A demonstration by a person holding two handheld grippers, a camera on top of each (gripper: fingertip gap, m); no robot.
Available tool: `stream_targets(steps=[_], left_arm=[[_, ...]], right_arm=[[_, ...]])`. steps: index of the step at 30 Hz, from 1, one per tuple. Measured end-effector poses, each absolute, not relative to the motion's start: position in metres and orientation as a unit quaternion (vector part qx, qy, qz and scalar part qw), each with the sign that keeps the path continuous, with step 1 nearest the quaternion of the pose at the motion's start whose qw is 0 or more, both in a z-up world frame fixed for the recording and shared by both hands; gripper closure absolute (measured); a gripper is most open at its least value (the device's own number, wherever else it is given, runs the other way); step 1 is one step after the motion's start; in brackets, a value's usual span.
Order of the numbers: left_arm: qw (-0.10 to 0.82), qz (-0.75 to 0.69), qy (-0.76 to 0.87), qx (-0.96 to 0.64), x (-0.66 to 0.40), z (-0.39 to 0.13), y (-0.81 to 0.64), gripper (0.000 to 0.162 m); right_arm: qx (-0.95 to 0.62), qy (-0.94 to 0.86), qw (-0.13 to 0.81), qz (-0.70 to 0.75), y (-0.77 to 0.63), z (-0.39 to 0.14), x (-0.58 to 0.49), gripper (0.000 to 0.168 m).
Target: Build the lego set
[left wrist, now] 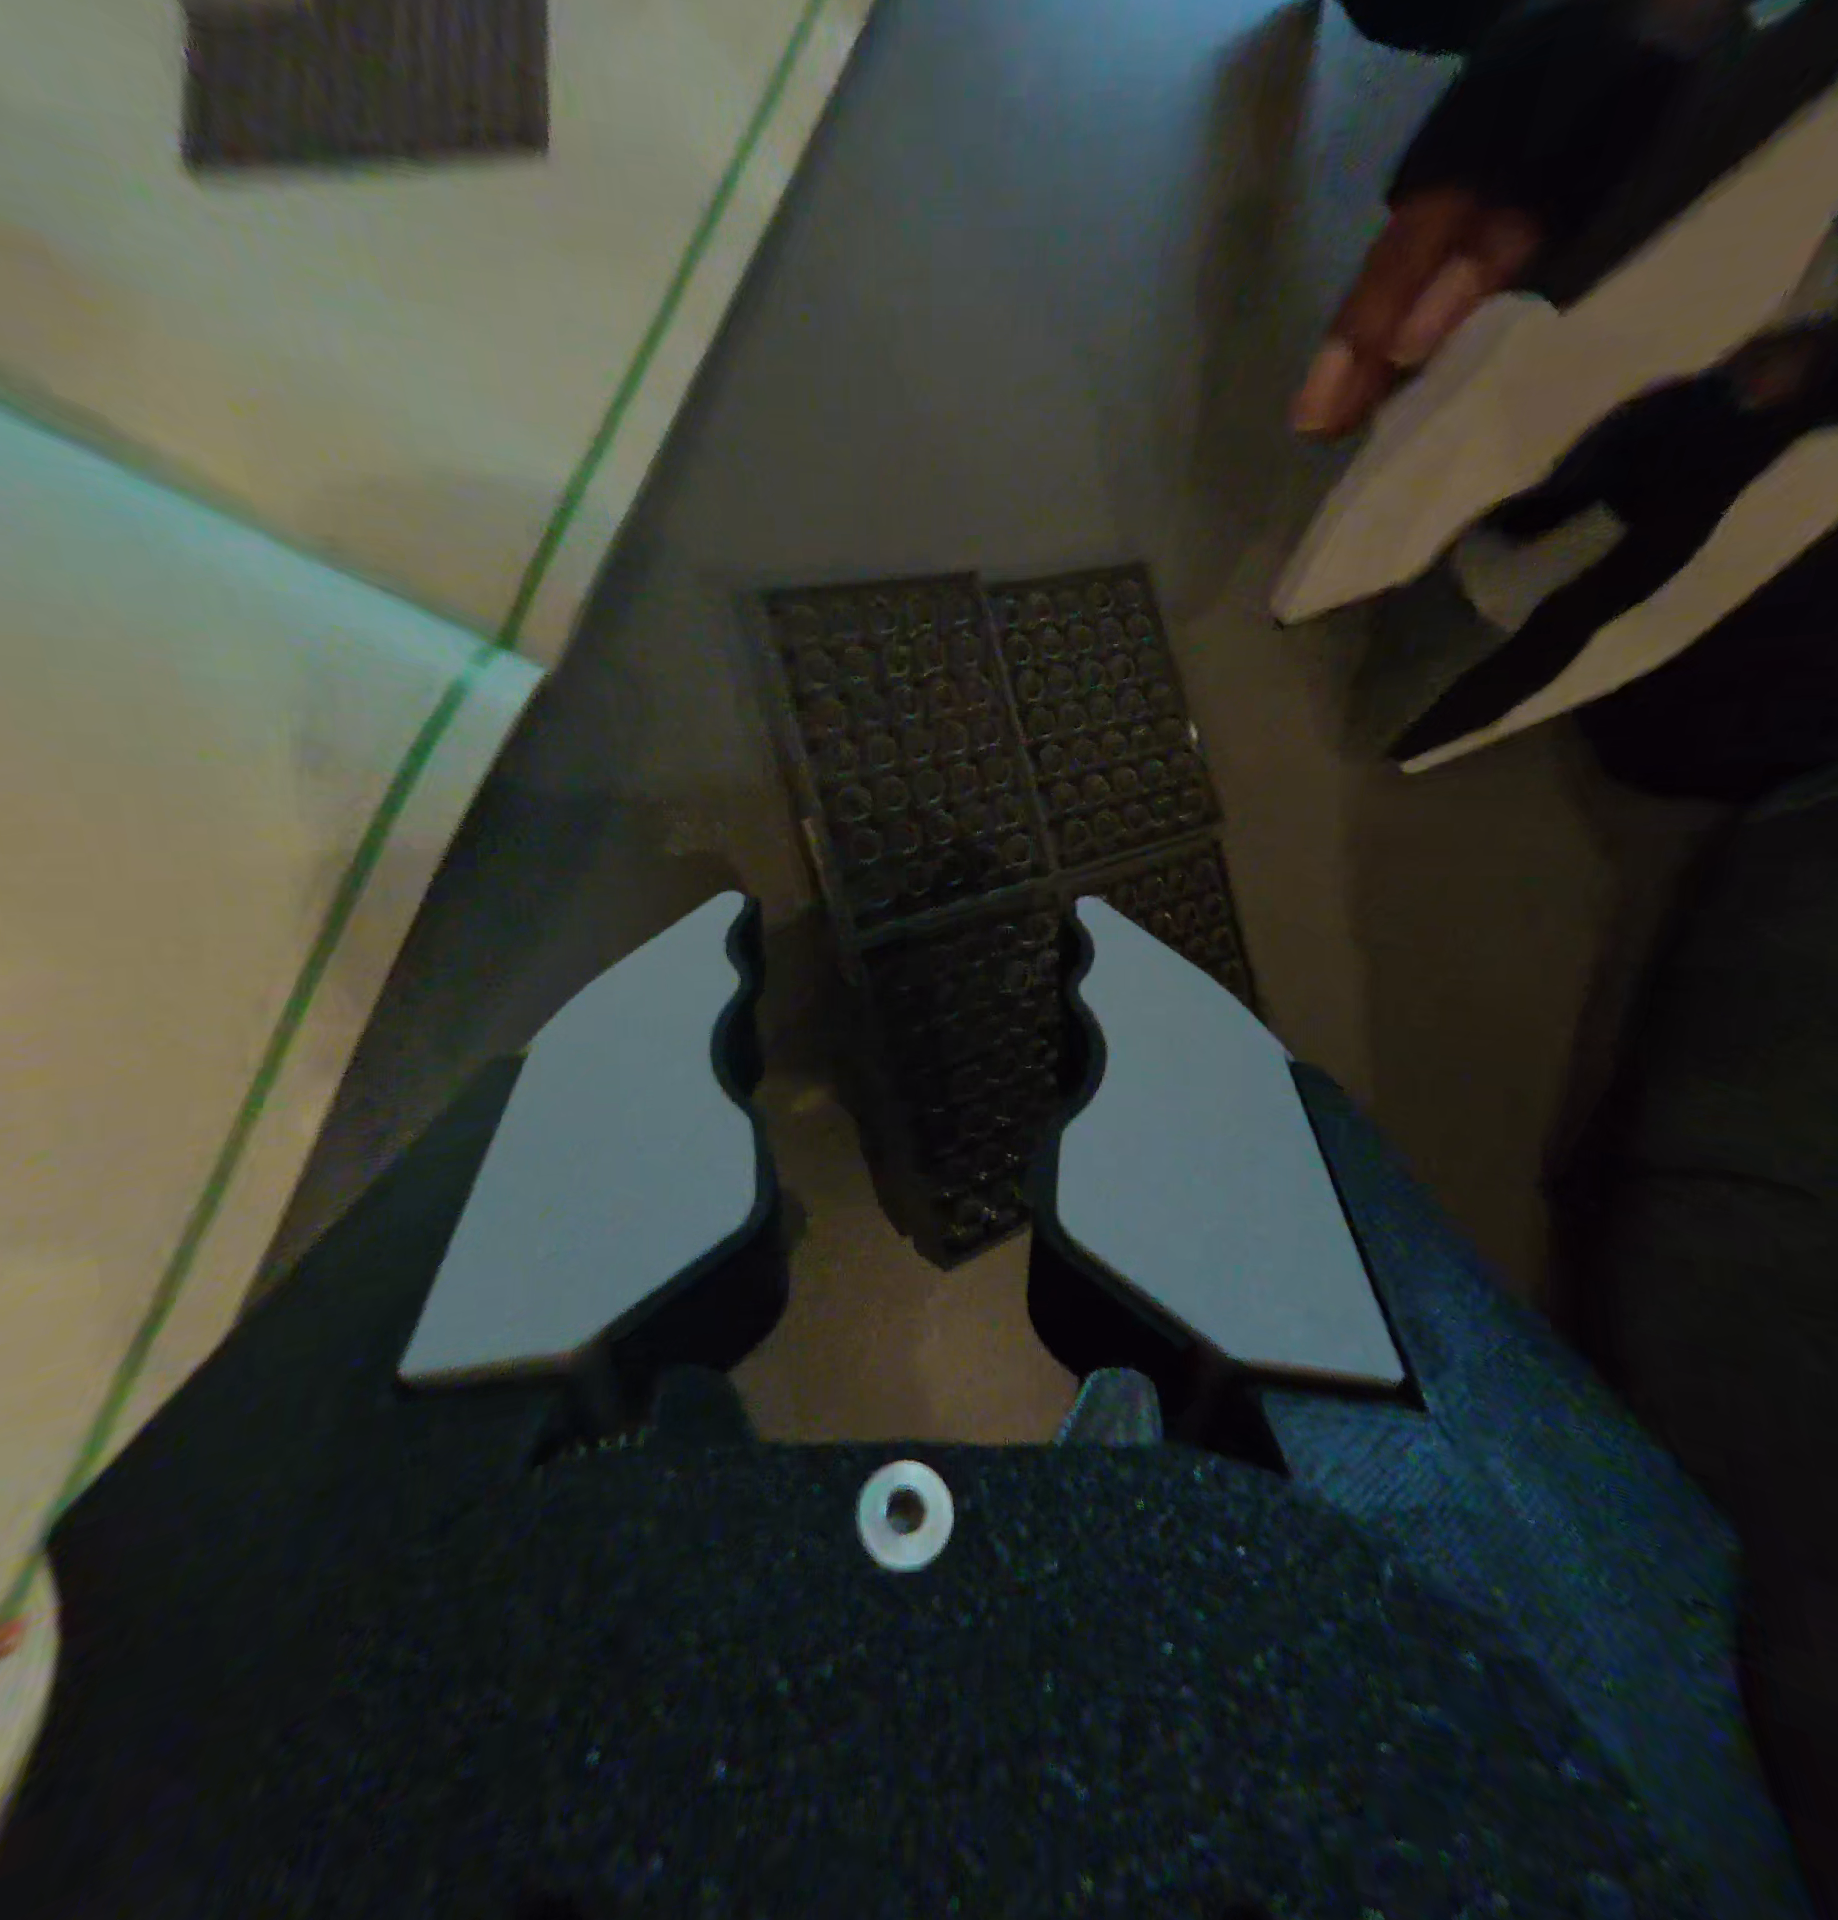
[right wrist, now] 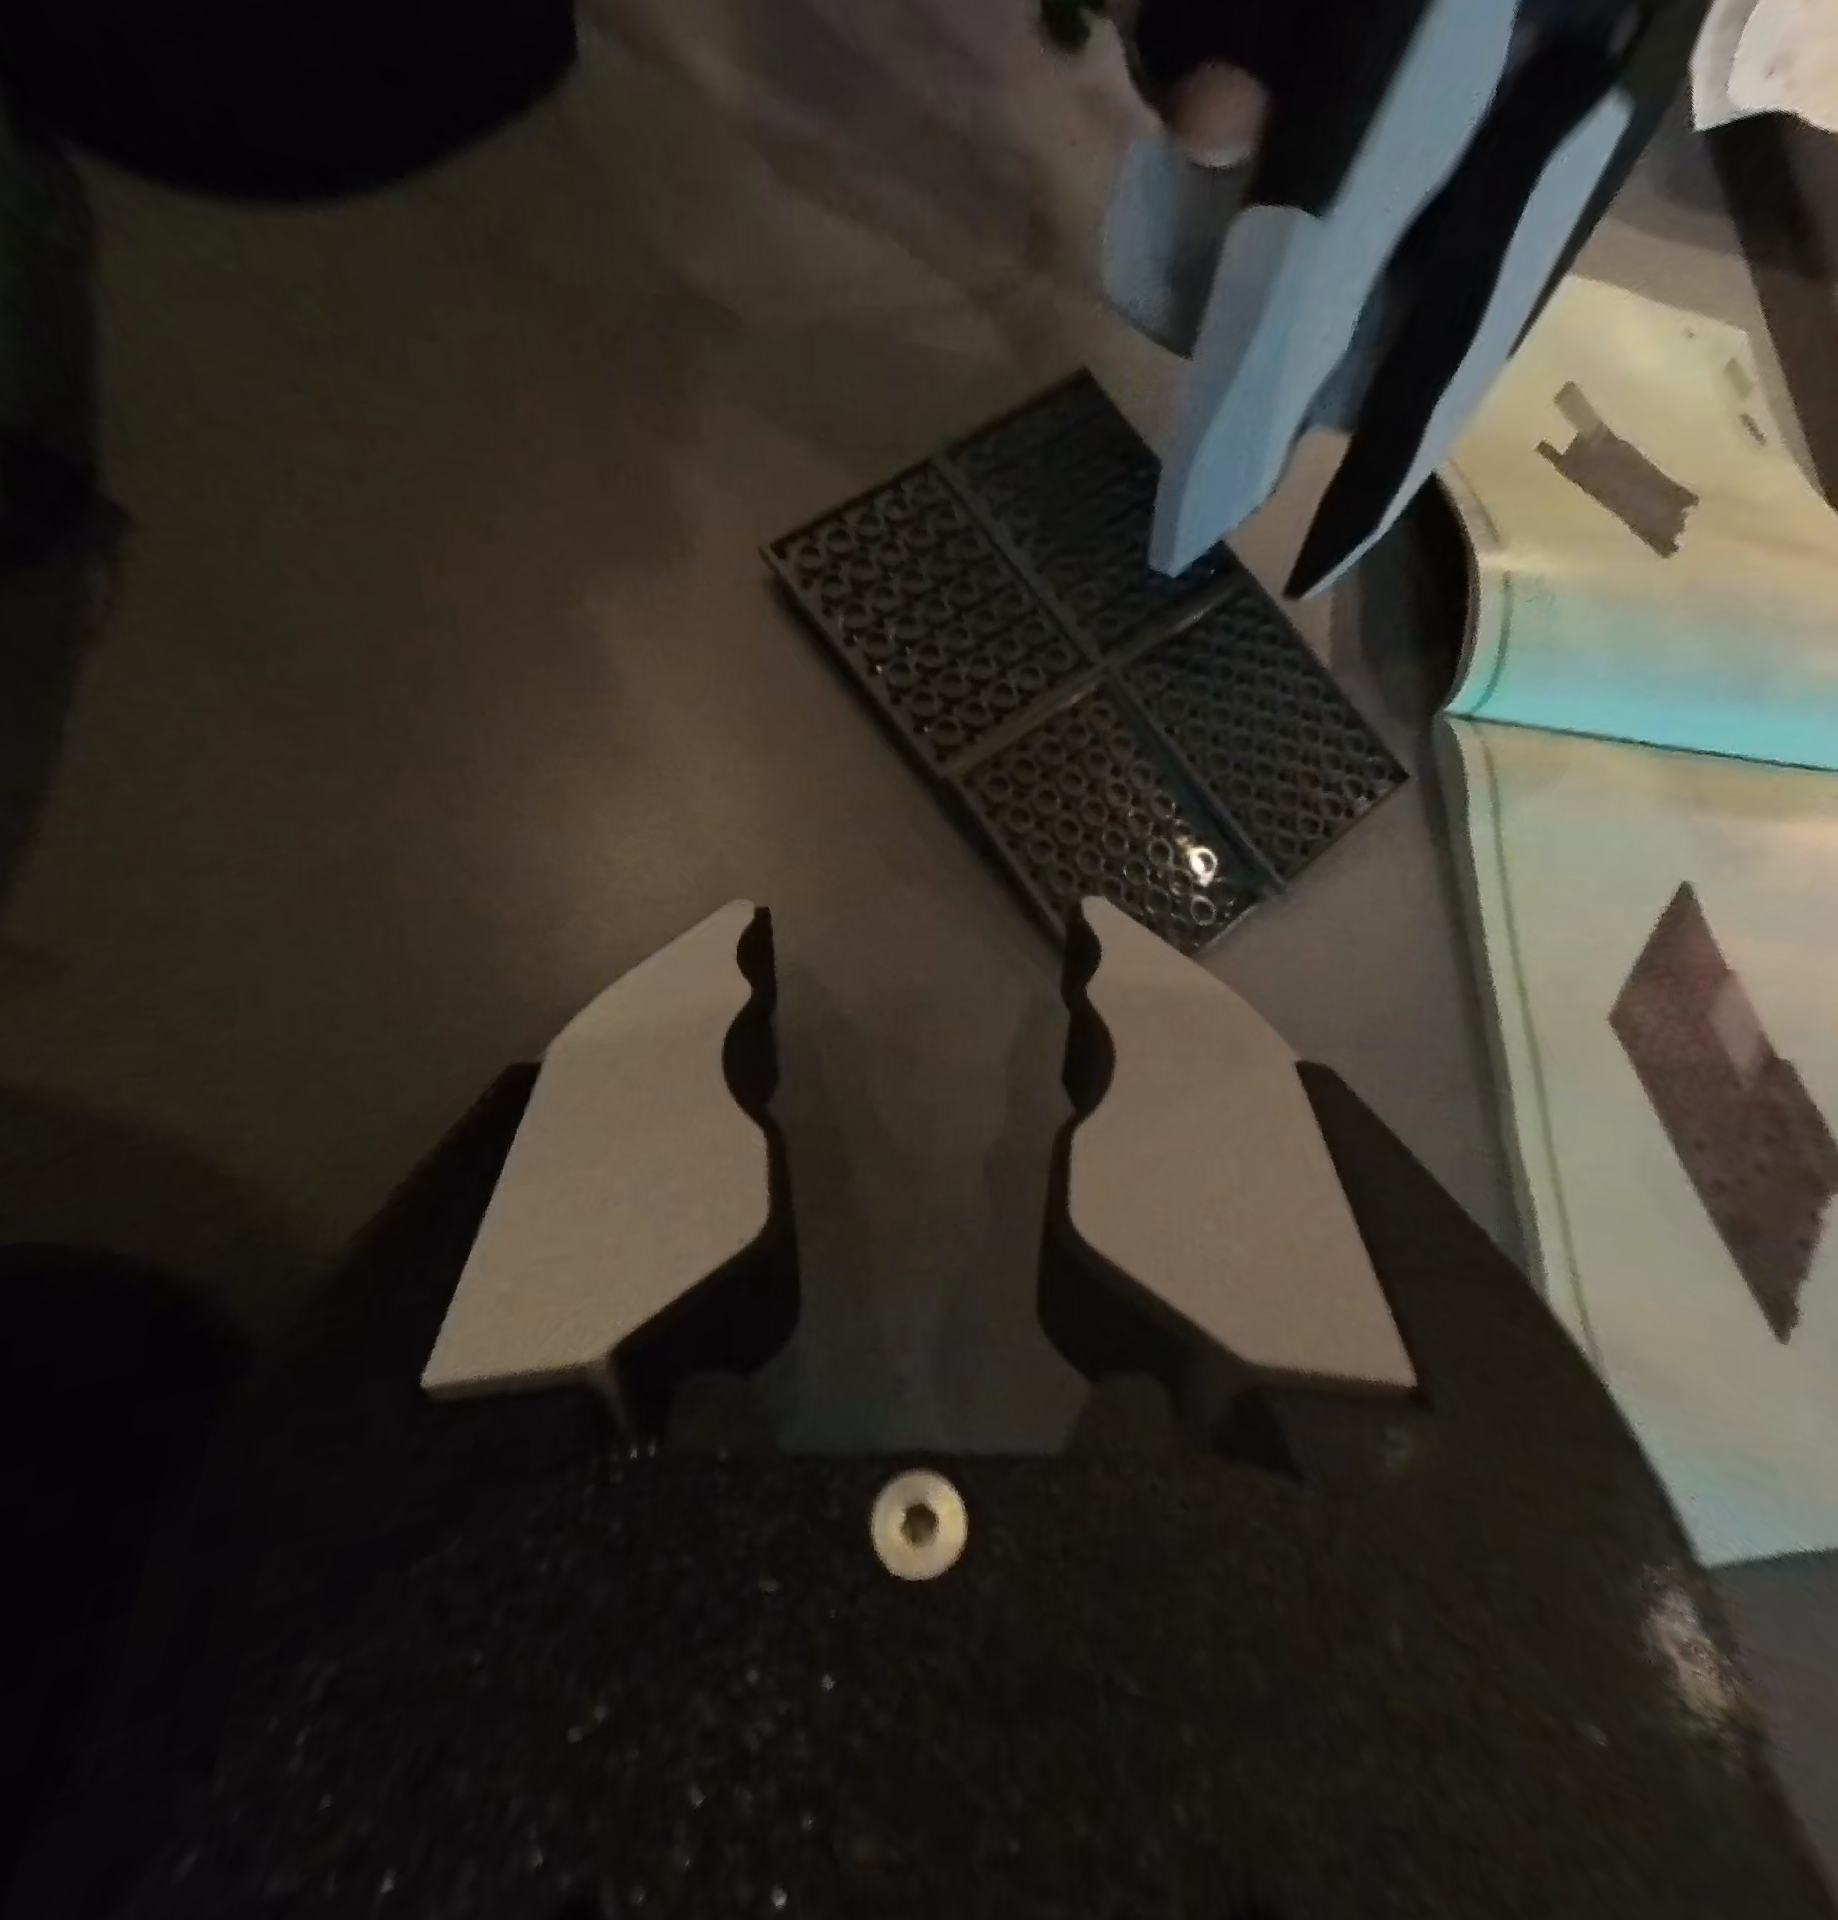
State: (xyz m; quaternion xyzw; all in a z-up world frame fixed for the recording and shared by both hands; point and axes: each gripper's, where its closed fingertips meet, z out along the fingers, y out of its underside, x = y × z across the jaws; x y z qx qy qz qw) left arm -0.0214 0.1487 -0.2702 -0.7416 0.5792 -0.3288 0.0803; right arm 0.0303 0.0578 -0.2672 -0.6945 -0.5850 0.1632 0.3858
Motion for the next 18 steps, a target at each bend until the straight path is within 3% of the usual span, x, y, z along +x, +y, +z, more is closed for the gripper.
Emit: stream_targets(steps=[10, 18], left_arm=[[-0.032, -0.412, 0.534, -0.738, -0.018, -0.276, 0.138, 0.135], [0.003, -0.458, 0.5, -0.735, -0.013, -0.27, 0.133, 0.151]], right_arm=[[-0.712, -0.559, 0.382, 0.185, 0.055, -0.268, 0.029, 0.116], [-0.736, -0.53, 0.375, 0.19, 0.056, -0.271, 0.038, 0.117]])
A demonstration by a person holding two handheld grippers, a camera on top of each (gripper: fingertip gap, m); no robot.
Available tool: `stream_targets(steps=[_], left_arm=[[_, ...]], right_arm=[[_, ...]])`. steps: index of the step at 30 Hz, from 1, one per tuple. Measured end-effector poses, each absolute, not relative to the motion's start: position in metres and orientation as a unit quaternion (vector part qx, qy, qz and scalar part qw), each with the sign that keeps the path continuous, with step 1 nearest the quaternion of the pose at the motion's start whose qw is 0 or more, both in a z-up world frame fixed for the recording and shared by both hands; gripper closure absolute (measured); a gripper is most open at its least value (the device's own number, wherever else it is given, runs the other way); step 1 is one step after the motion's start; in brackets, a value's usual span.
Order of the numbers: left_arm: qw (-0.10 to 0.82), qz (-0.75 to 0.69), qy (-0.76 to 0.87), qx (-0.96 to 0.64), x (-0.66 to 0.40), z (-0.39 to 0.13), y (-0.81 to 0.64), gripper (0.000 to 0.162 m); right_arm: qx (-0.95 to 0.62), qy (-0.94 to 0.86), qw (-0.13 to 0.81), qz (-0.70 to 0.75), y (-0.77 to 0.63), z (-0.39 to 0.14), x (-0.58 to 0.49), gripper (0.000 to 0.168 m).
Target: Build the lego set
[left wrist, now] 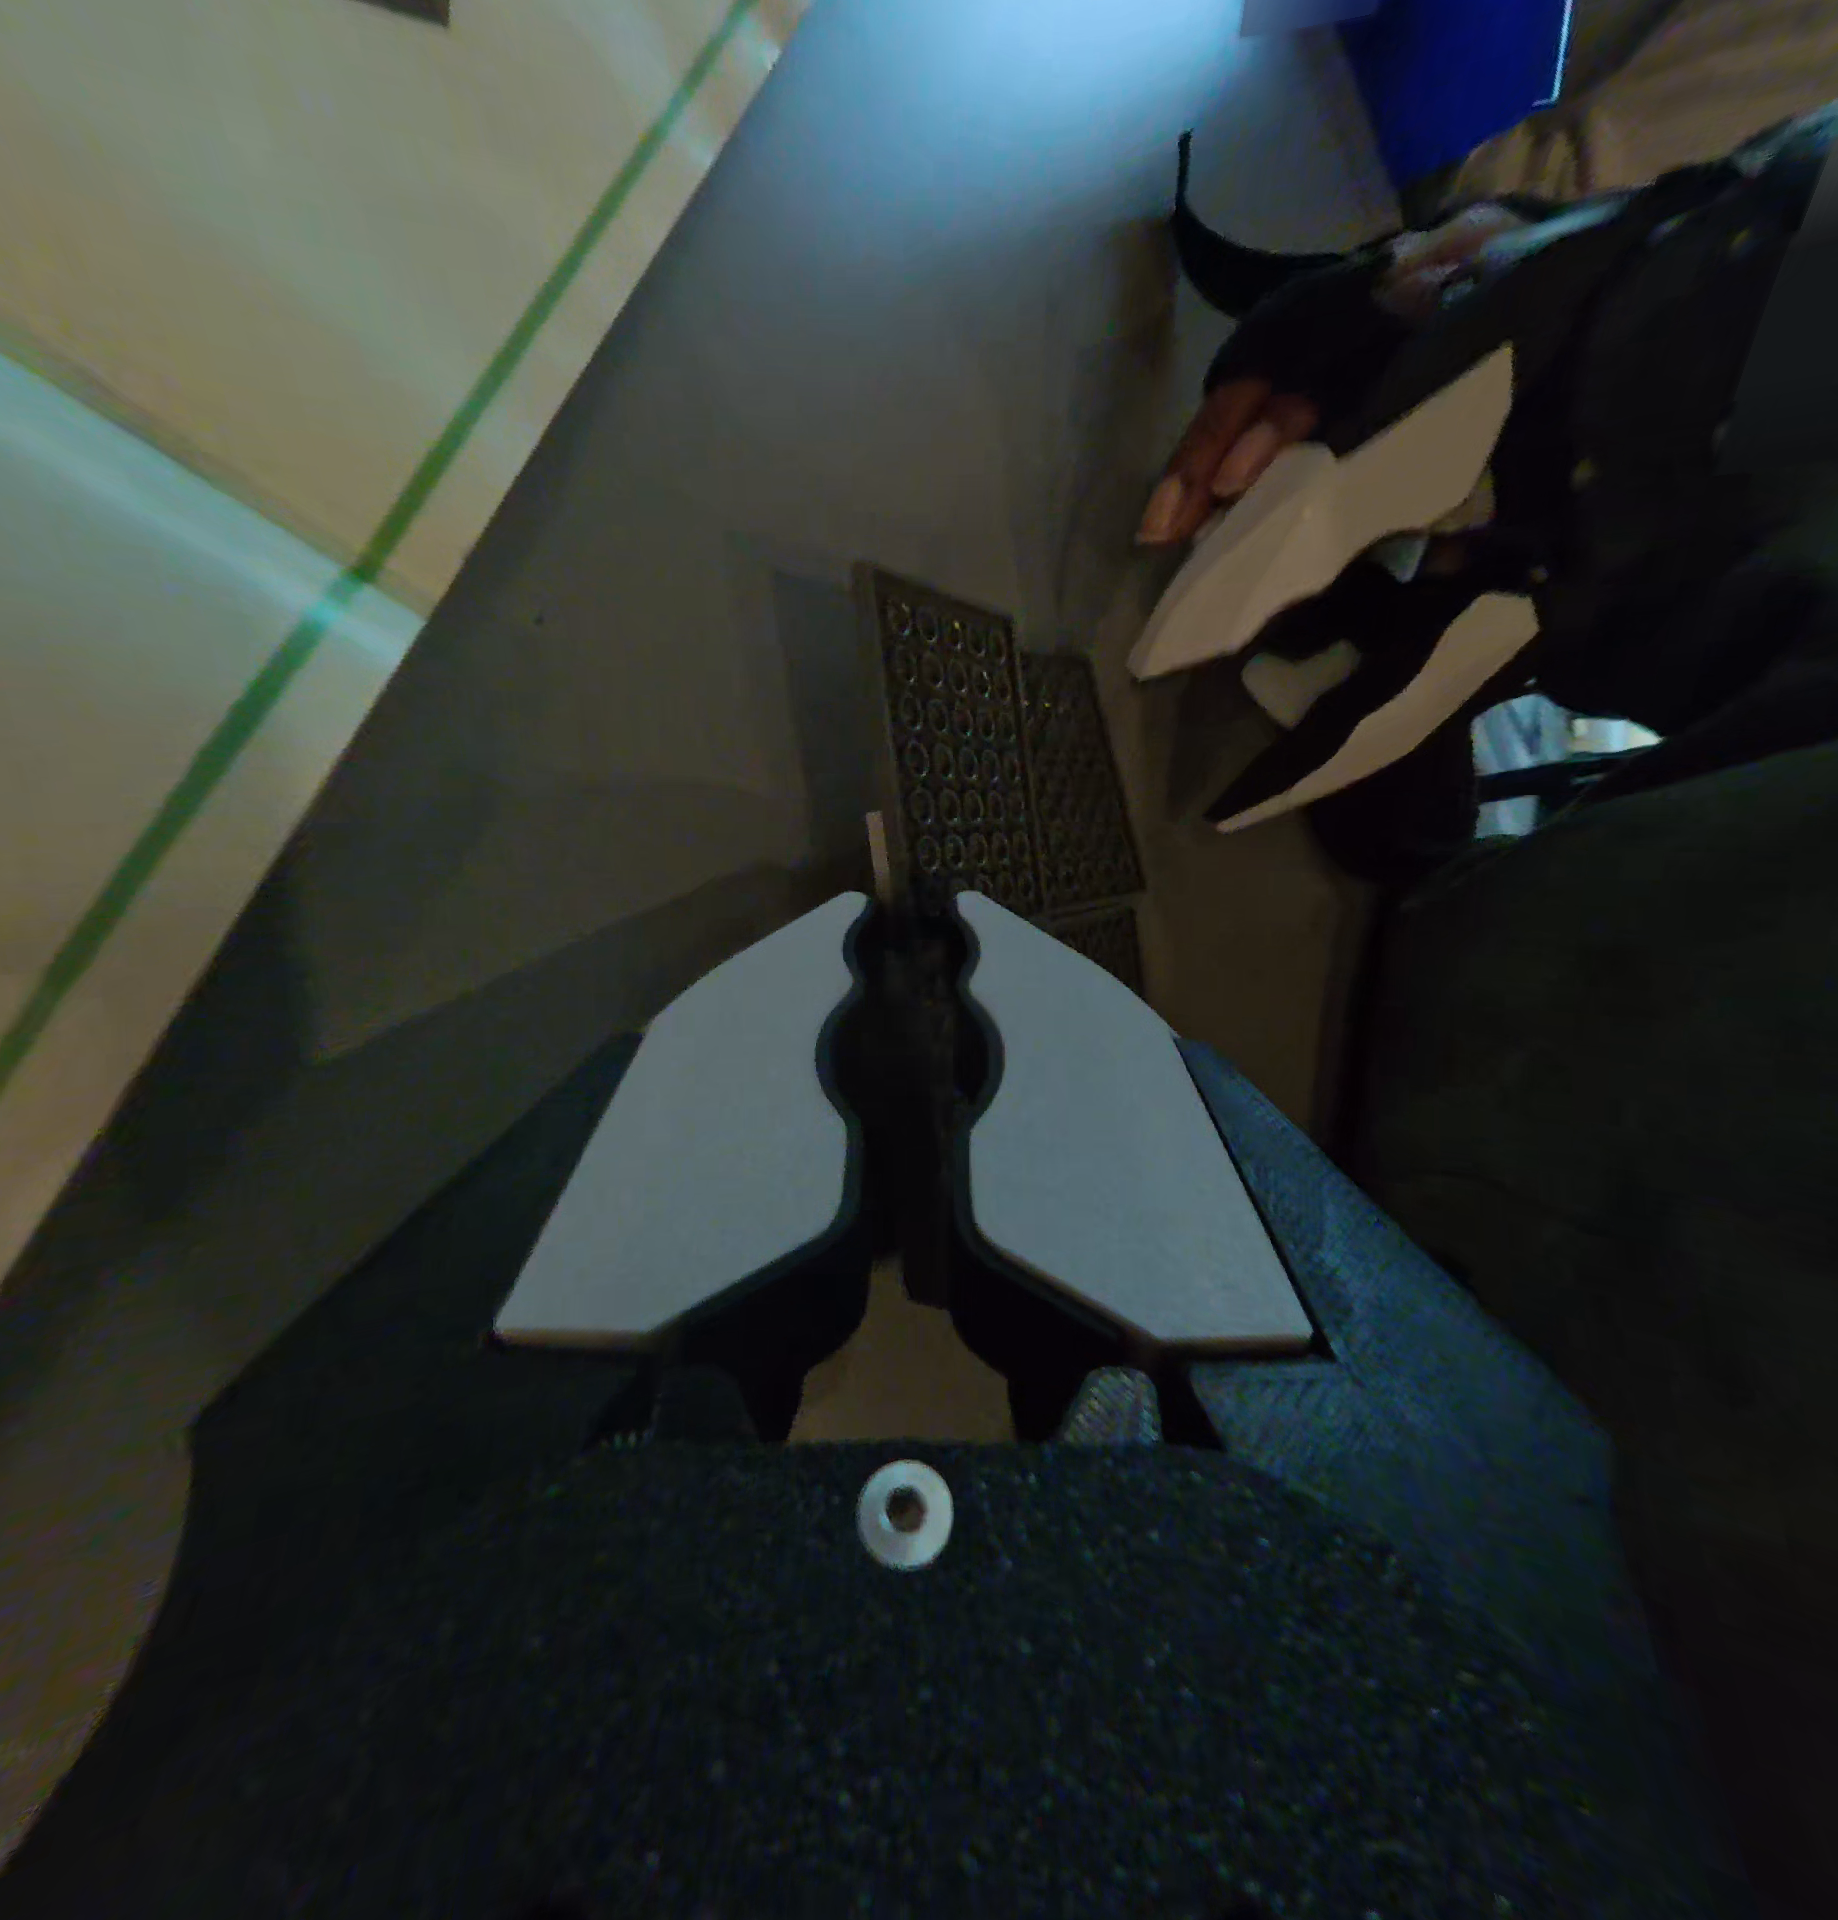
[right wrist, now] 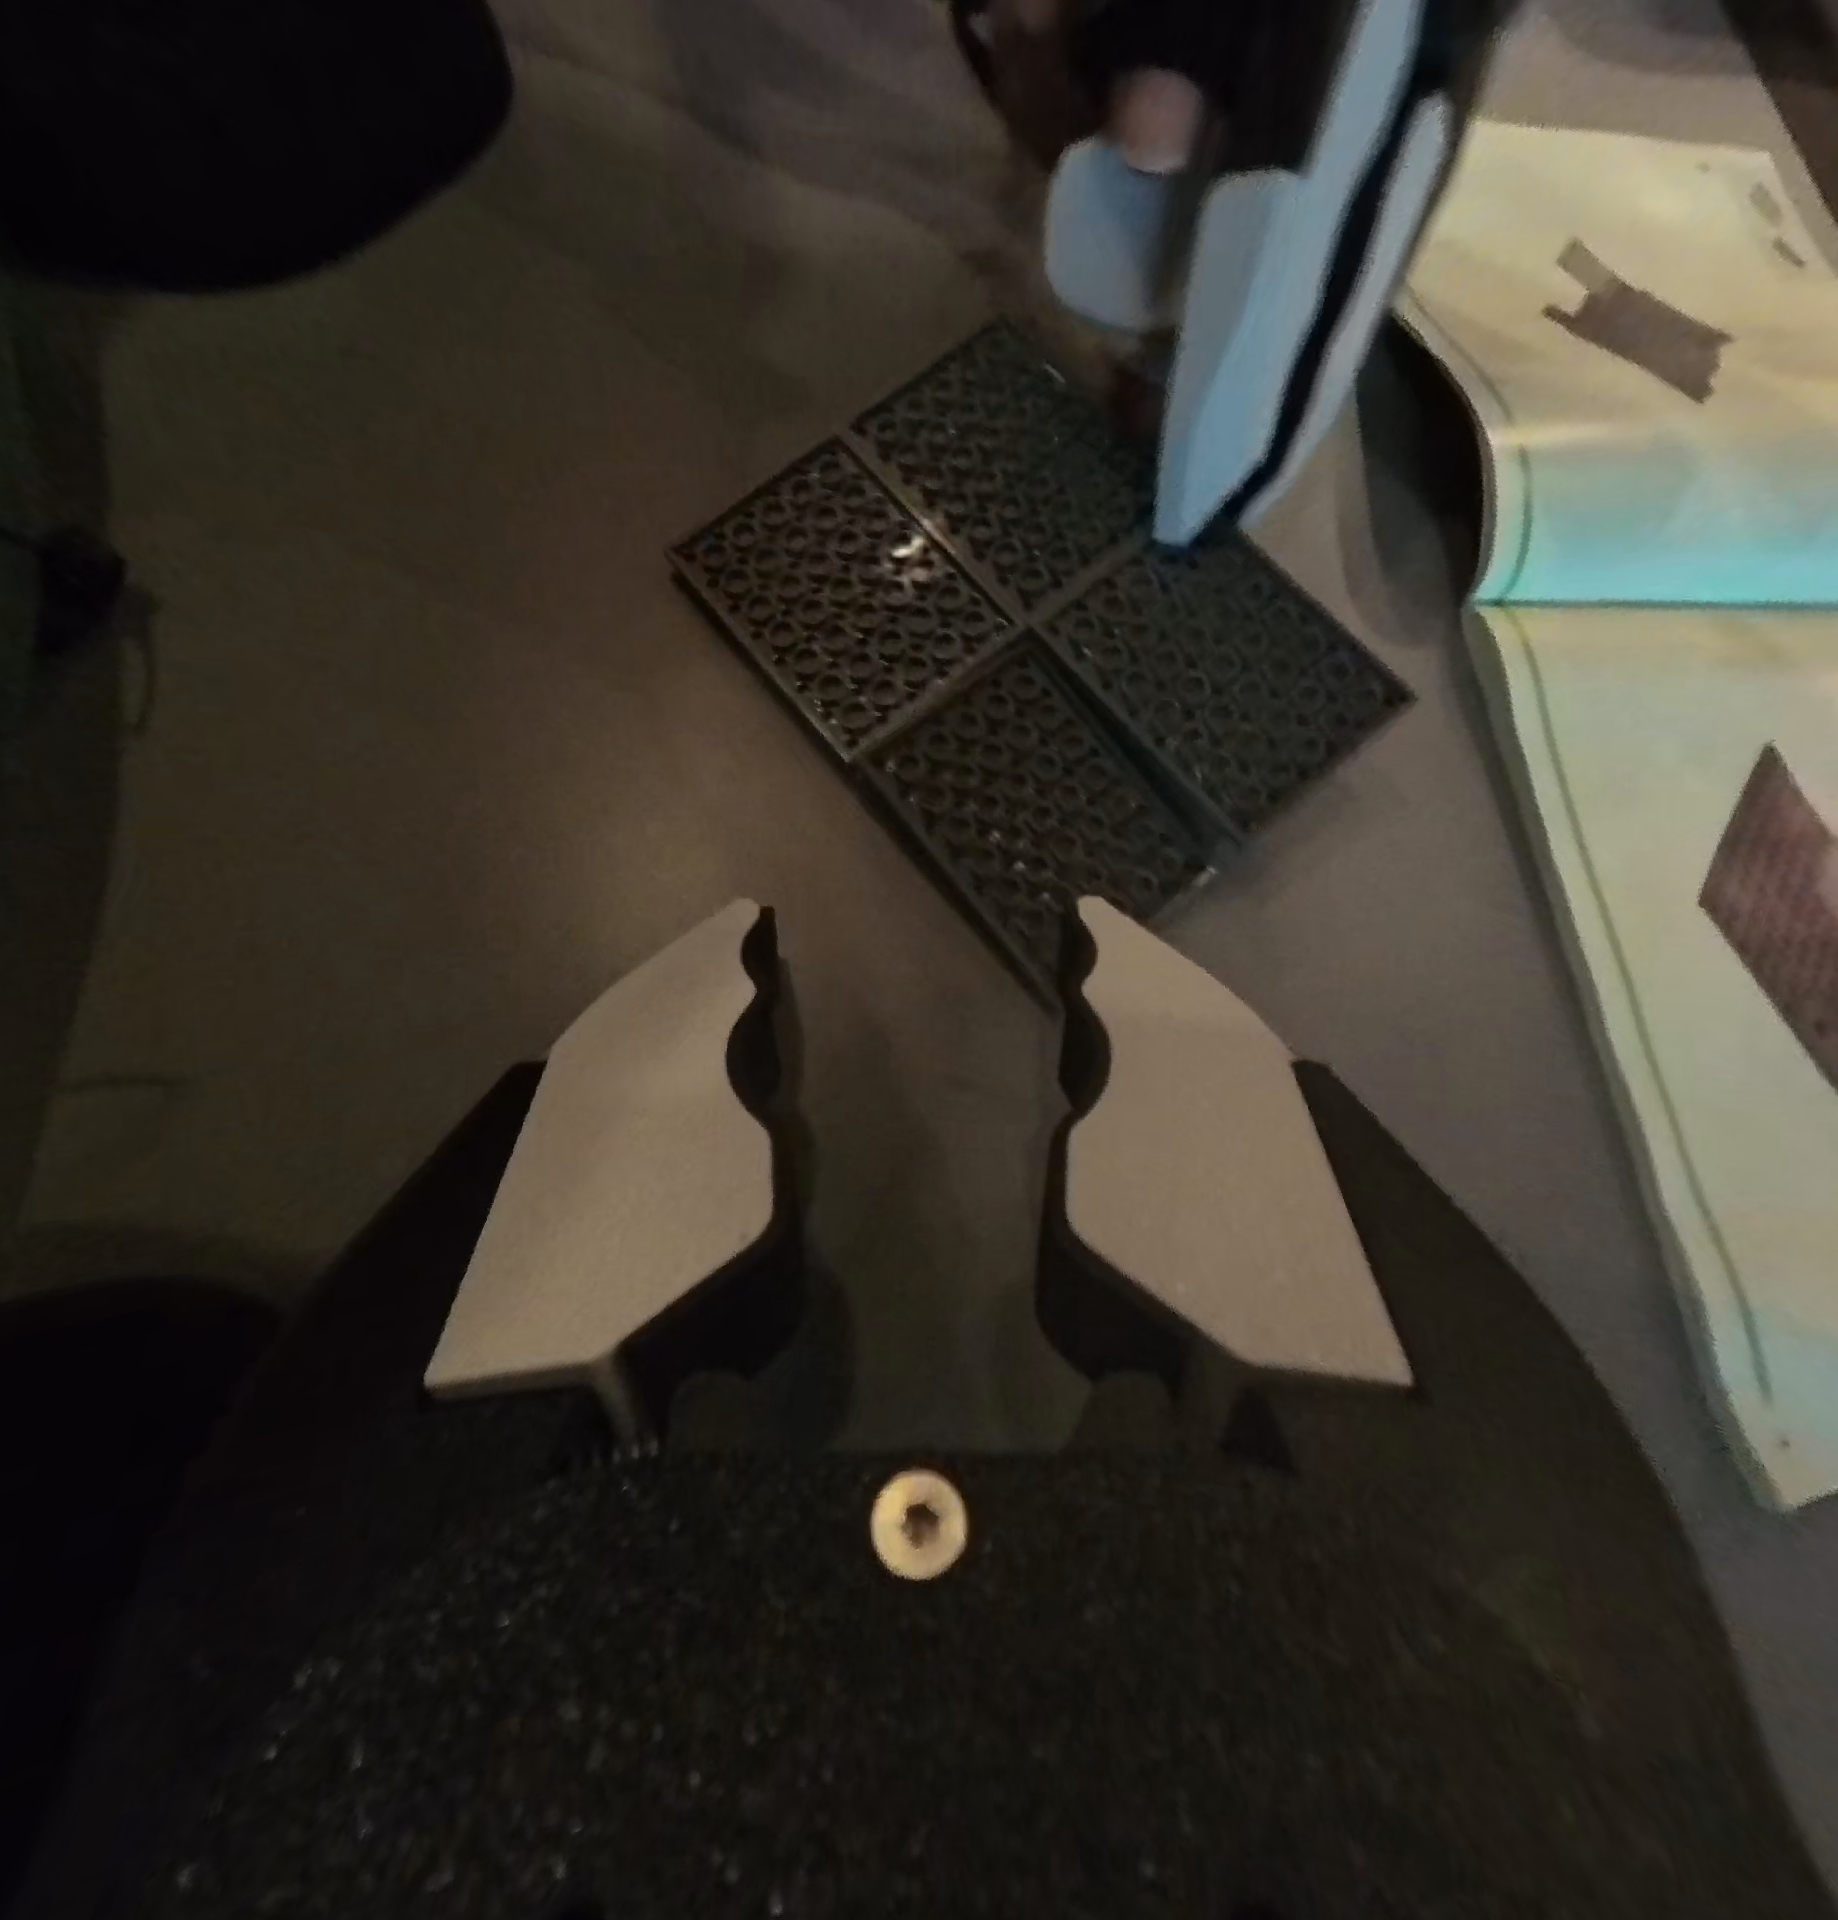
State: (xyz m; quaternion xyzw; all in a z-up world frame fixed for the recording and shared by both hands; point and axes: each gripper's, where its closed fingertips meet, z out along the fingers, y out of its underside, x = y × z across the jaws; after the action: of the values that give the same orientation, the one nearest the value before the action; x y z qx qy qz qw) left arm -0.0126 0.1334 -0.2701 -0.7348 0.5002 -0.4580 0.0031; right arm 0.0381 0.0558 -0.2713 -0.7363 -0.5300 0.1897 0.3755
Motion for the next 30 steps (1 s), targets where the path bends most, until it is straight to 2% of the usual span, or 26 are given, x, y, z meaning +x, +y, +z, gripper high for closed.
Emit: stream_targets(steps=[11, 15, 20, 23, 25, 30], left_arm=[[0.103, -0.511, 0.483, -0.704, -0.026, -0.239, 0.124, 0.153], [0.125, -0.521, 0.477, -0.697, -0.035, -0.235, 0.118, 0.153], [0.141, -0.529, 0.465, -0.696, -0.043, -0.234, 0.112, 0.153], [0.143, -0.53, 0.462, -0.696, -0.047, -0.236, 0.109, 0.153], [0.143, -0.527, 0.459, -0.7, -0.049, -0.238, 0.109, 0.153], [0.136, -0.523, 0.446, -0.713, -0.054, -0.242, 0.109, 0.153]], right_arm=[[-0.789, -0.41, 0.342, 0.303, 0.065, -0.262, 0.048, 0.111], [-0.736, -0.507, 0.354, 0.277, 0.067, -0.261, 0.038, 0.098], [-0.655, -0.648, 0.312, 0.231, 0.07, -0.268, 0.013, 0.086], [-0.614, -0.707, 0.27, 0.224, 0.069, -0.278, 0.001, 0.091], [-0.595, -0.727, 0.252, 0.233, 0.066, -0.279, -0.003, 0.114], [-0.57, -0.756, 0.263, 0.185, 0.066, -0.272, 0.001, 0.117]])
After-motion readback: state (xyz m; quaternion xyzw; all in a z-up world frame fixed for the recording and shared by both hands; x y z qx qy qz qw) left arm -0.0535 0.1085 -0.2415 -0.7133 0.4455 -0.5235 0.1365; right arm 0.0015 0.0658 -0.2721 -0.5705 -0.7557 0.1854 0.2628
